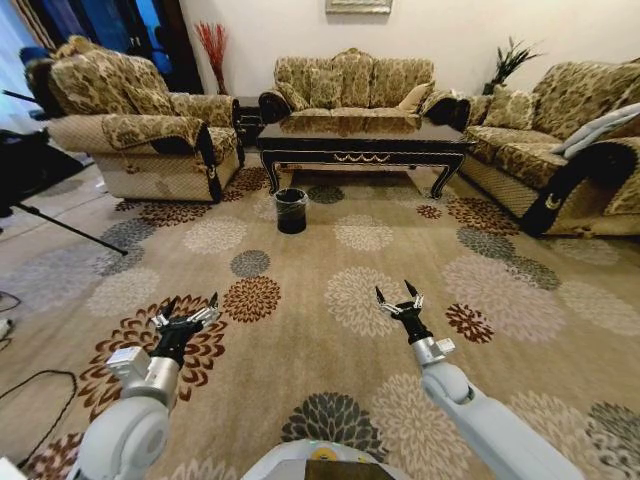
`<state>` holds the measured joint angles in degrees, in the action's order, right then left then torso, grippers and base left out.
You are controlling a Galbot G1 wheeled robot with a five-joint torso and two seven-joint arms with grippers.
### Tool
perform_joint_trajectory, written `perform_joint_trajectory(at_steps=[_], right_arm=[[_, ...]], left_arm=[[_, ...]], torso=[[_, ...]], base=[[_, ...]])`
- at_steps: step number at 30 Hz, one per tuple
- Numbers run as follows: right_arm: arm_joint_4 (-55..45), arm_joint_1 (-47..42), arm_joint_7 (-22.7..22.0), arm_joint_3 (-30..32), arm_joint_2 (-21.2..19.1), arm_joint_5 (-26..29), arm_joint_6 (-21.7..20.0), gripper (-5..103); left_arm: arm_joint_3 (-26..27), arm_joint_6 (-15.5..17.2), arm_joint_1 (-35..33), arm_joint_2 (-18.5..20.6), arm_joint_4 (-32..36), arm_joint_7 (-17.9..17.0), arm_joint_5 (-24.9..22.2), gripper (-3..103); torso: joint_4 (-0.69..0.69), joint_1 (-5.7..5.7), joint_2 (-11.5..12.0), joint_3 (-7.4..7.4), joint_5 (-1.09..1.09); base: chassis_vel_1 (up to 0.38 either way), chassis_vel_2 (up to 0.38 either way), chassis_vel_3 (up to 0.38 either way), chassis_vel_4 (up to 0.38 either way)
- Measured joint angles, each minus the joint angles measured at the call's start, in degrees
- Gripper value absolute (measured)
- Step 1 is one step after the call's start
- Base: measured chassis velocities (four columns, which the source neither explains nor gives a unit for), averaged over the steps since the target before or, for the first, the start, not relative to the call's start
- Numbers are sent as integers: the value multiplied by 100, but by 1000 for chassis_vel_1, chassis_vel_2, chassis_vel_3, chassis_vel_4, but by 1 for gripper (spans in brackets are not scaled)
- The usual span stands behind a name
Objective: Move to the front of the table and pick up the trash from the floor, then place it into the trash bin.
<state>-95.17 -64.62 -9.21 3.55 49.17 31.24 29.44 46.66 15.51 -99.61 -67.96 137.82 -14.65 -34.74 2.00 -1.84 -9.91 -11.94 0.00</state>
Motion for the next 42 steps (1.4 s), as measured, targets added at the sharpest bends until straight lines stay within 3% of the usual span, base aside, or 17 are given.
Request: perform_joint_trajectory(at_steps=[7, 14, 16, 17, 20, 22, 25, 31, 34, 42], right_arm=[[-118, 32, -160, 203, 7, 71, -148, 100], [-532, -150, -249, 1004, 15, 317, -735, 100], [-912, -379, -482, 1456, 0, 377, -1191, 100], [-912, -379, -482, 1456, 0, 377, -1191, 100], [-1722, -889, -1442, 2017, -171, 421, -2342, 100], [-1949, -946, -1706, 2126, -234, 416, -2708, 100], [-2011, -976, -1680, 2259, -243, 408, -2721, 100], [-2129, -1606, -1276, 2952, -262, 92, -2264, 100], [-2317, -1846, -1233, 3233, -252, 69, -2226, 100], [-2974, -2637, -1410, 4040, -217, 771, -2482, 100]], left_arm=[[24, -83, 111, 57, -131, 246, -2, 100], [271, -197, 440, 225, -501, 776, -45, 100], [386, -198, 573, 295, -608, 893, -154, 100], [386, -198, 573, 295, -608, 893, -154, 100], [657, -151, 746, 365, -713, 1080, -278, 100], [911, -141, 704, 308, -703, 1203, -274, 100], [1100, -132, 670, 247, -686, 1281, -272, 100], [1083, -145, 781, 298, -830, 1498, -186, 100], [1068, -164, 811, 345, -892, 1567, -182, 100], [1044, -149, 891, 500, -1058, 1627, -417, 100]], torso=[[0, -38, -142, -105, 0], [0, -76, -315, -242, -1], [1, -96, -371, -277, 0], [1, -96, -371, -277, 0], [-5, -129, -475, -347, -2], [1, -143, -528, -385, 0], [8, -155, -580, -425, 0], [-4, -200, -725, -527, 1], [1, -221, -780, -558, 0], [-1, -289, -980, -692, 0]], base=[[0, 0, 0, 0], [0, 0, 0, 0], [0, 0, 0, 0], [0, 0, 0, 0], [0, 0, 0, 0], [0, 0, 0, 0], [0, 0, 0, 0], [0, 0, 0, 0], [0, 0, 0, 0], [0, 0, 0, 0]])
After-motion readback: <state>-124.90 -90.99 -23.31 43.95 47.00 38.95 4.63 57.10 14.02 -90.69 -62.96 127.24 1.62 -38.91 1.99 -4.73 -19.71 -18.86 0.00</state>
